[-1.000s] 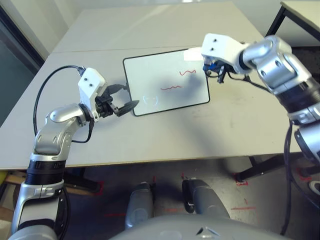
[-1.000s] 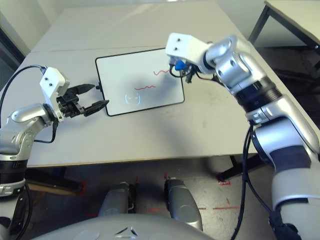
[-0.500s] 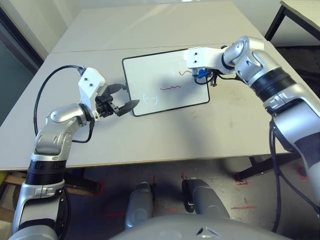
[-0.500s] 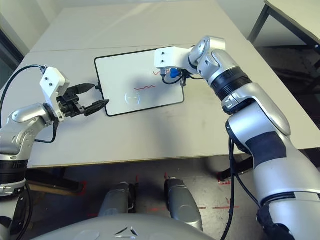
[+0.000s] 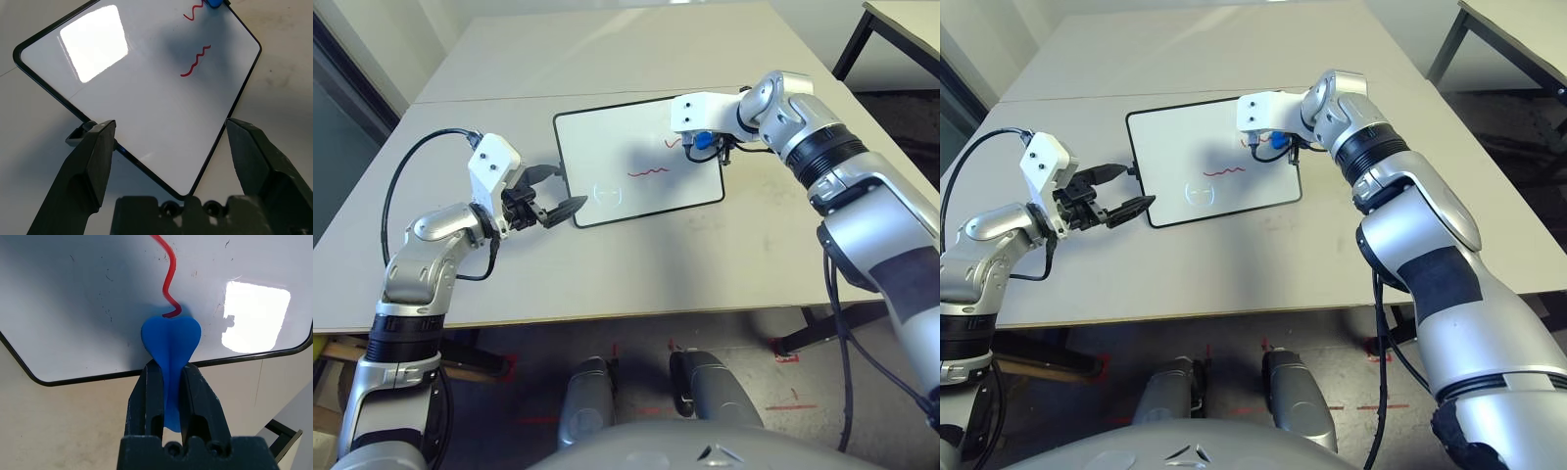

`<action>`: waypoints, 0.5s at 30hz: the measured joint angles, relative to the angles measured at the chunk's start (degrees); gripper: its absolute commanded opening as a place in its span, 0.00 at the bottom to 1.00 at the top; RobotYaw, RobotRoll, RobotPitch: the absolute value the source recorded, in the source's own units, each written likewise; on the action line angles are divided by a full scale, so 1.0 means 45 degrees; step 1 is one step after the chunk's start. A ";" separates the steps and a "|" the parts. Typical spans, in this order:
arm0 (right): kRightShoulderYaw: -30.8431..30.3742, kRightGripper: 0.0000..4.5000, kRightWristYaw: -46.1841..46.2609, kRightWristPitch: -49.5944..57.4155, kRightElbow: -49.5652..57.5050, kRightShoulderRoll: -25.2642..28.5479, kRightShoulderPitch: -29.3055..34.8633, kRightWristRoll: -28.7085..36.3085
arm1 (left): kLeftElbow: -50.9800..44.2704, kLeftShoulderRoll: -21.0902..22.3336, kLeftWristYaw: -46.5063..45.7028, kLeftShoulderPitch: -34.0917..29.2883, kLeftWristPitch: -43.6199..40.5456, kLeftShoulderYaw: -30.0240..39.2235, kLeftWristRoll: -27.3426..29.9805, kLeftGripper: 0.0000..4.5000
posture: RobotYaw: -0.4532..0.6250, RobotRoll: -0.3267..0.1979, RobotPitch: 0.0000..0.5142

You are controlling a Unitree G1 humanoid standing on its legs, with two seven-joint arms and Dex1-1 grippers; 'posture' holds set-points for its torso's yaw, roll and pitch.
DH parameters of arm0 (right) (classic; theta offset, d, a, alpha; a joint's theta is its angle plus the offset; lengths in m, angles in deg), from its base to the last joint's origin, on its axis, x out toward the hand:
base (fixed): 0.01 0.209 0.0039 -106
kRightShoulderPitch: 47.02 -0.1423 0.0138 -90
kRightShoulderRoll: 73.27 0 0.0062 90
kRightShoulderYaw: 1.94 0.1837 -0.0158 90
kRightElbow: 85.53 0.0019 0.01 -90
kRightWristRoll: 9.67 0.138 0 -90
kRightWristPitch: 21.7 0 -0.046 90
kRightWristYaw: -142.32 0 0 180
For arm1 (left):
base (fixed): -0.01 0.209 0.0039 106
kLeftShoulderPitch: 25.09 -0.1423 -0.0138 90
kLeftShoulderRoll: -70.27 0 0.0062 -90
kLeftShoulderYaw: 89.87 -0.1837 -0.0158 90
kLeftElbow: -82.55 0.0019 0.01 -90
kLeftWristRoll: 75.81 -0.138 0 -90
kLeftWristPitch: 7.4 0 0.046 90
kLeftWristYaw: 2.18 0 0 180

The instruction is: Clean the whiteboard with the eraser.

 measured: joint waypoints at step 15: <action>0.0254 0.05 0.0365 -0.0316 -0.0995 -0.1085 -0.0502 -0.0364 | -0.0069 -0.0034 -0.0207 -0.0005 -0.0007 -0.0009 -0.0001 1.00 | 0.39 0.62 0.13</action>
